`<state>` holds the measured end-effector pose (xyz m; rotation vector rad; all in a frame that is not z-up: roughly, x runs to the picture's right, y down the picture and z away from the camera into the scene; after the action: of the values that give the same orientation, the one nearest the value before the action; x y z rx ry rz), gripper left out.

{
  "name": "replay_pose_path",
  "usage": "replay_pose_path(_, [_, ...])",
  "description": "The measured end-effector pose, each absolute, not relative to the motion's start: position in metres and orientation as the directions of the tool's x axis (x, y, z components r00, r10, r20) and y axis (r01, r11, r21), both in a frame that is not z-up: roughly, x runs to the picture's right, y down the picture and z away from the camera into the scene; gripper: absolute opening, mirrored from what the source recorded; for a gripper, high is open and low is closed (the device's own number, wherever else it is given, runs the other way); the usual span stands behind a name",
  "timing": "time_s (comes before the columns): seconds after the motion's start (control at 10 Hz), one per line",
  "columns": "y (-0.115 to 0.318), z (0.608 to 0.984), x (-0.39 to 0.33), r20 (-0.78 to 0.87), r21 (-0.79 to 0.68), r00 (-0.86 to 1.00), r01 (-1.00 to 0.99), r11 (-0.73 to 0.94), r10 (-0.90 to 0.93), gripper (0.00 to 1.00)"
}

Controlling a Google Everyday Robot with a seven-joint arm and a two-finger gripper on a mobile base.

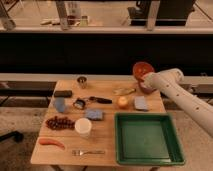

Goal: Stack bowls on top of each other

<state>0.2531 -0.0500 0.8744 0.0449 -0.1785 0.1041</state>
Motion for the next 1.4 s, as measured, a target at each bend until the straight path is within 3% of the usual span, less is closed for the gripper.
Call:
replay_pose_path(1.0, [-0.038, 0.893, 0.295, 0.201, 0.015, 0.961, -0.196, 0.981, 0.189, 0.02])
replay_pose_path(1.4, [-0.022, 0.903, 0.297, 0.149, -0.065, 0.981, -0.118, 0.991, 0.127, 0.02])
